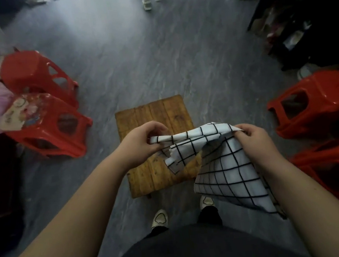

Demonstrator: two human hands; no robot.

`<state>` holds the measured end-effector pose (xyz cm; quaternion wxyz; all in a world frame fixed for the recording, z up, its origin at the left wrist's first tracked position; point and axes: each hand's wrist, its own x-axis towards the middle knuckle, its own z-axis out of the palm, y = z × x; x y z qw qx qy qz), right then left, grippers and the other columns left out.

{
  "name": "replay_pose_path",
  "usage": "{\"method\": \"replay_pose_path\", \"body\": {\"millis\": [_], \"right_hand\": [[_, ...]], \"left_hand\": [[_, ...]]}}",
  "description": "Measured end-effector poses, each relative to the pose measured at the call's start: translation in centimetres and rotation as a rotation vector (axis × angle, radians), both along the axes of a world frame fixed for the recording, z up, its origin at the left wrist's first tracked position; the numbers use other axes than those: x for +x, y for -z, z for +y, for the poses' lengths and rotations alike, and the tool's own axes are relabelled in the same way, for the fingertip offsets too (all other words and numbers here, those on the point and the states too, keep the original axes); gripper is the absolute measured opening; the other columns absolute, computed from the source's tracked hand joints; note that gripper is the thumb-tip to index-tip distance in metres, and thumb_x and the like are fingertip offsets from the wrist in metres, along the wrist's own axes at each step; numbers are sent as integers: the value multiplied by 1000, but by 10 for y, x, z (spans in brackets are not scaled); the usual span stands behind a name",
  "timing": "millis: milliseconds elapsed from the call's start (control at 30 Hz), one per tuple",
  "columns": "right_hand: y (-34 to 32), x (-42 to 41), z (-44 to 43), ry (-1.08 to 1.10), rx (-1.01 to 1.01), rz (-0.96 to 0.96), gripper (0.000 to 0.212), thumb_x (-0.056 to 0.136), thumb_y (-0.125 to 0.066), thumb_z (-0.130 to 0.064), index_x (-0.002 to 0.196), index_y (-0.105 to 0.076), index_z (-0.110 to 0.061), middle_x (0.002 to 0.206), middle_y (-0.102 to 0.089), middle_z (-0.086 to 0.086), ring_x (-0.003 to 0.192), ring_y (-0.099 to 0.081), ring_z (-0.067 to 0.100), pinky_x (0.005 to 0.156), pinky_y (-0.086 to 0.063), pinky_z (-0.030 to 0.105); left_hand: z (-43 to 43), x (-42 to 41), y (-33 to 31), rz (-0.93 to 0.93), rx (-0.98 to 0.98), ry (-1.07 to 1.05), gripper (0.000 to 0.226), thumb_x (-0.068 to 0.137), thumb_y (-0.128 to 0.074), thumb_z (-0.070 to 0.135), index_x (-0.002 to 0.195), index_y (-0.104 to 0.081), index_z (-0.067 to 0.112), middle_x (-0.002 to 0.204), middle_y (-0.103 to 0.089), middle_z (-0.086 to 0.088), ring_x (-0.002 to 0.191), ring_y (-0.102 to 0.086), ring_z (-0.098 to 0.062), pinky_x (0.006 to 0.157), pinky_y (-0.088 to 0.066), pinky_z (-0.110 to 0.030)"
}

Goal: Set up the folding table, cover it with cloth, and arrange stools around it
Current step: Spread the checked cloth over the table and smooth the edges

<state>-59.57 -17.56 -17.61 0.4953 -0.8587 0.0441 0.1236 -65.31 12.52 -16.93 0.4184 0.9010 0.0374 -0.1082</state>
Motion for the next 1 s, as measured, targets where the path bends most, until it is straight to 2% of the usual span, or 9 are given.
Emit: {"method": "replay_pose_path", "body": {"millis": [133,200,433,533,600,667,767,900,1000], "right_hand": [[4,55,-7,-180,-5,76,17,99,-58,-13,99,-74,-16,92,-74,-3,85,-65,5,68,-48,9],[4,73,-4,-267,-23,72,18,98,-59,-12,94,-75,-19,90,-75,-4,85,-65,8,75,-50,17],[15,110,37,-492,-173,37,17,95,-61,-17,86,-74,-25,86,-75,-3,90,-68,17,84,-50,35],[14,109,55,-561,-231,62,18,93,-60,-19,88,-73,-30,87,-75,-8,91,-69,15,82,-51,34],[6,108,67,-664,-335,88,22,91,-58,-19,101,-73,-33,95,-74,-8,96,-67,15,86,-54,36],[-7,104,82,-757,-376,65,40,87,-57,-15,119,-67,-35,112,-69,-8,102,-63,14,88,-52,35],[-28,92,106,-797,-192,-41,53,89,-60,-11,137,-54,-35,129,-57,-13,112,-55,7,92,-47,27],[-41,79,143,-872,-121,-233,64,89,-73,-28,145,-44,-34,143,-50,-14,129,-45,4,106,-39,29],[-40,75,173,-848,-86,-293,48,88,-71,-35,133,-53,-37,128,-60,-15,118,-54,6,96,-48,31]], "left_hand": [[-11,1,6,-68,-133,-346,25,80,-77,10,88,-68,32,86,-71,12,85,-68,-7,77,-53,-26],[-16,0,5,-98,-134,-498,20,81,-75,9,81,-69,29,81,-71,8,80,-67,-11,75,-53,-30],[-16,11,-16,-294,-432,-861,13,89,-68,1,86,-69,13,78,-67,4,69,-61,5,68,-46,-11],[-11,18,-26,-344,-469,-892,11,92,-65,2,89,-68,12,77,-67,8,70,-61,3,68,-46,-13],[-7,22,-34,-366,-486,-886,9,93,-63,3,90,-68,10,73,-66,11,69,-61,4,67,-46,-12],[-4,27,-42,-374,-496,-857,7,94,-62,3,91,-67,6,74,-66,8,68,-61,3,65,-47,-13],[3,31,-46,-339,-540,-814,8,94,-63,3,91,-69,7,76,-68,6,71,-63,-1,67,-50,-18],[9,35,-50,-292,-571,-749,13,94,-64,5,85,-70,13,73,-67,4,68,-61,-11,62,-48,-23],[16,33,-52,-309,-585,-664,12,91,-67,0,85,-71,9,73,-70,5,69,-64,-5,64,-49,-18]]}}
